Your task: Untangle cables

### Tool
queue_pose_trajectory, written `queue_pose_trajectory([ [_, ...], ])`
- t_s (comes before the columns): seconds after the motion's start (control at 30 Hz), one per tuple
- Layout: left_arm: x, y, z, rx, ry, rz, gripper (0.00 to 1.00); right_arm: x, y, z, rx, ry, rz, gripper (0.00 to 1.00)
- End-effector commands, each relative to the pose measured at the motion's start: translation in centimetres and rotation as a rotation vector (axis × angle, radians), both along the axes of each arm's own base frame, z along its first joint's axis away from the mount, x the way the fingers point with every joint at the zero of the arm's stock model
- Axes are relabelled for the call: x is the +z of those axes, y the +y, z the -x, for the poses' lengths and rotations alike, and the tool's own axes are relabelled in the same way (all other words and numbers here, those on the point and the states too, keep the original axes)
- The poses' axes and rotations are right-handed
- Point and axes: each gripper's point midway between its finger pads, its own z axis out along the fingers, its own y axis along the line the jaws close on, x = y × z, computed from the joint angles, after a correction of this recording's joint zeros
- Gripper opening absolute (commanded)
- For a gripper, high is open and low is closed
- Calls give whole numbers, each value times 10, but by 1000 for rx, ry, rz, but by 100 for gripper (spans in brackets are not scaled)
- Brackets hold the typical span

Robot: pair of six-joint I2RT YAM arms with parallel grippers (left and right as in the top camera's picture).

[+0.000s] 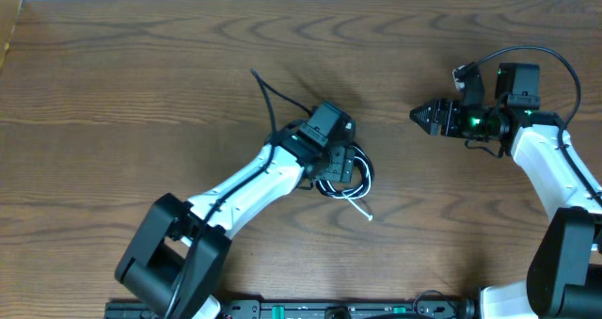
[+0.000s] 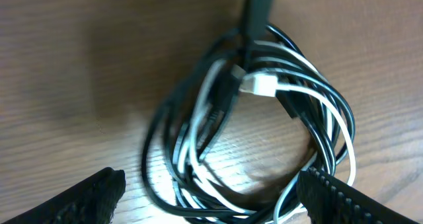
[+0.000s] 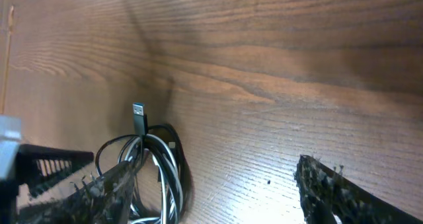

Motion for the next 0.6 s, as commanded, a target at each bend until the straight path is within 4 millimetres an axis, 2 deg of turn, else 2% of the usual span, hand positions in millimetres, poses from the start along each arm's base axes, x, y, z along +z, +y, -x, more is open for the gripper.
queue_pose_trajectory([
  [0.0,24,15,-17,79,-49,31,88,12,1,-1,5,-28,-2,76],
  [0.07,24,26,-21,109,-41,26,87,12,1,-1,5,-27,-2,77],
  [0.1,21,31,-22,121,-31,18,80,11,1,-1,5,-26,-2,77],
  [0.17,15,34,-22,128,-17,8,74,11,0,-1,3,-24,1,77],
  [0.3,0,20,-19,56,21,39,67,11,0,-1,1,-24,4,77],
  [0.33,-7,12,-16,5,46,65,65,10,0,-1,1,-24,4,77],
  [0.47,-24,13,-13,-12,78,41,58,10,0,0,1,-21,3,77],
  [0.57,-33,21,-16,2,74,-7,55,10,0,0,2,-20,3,77],
])
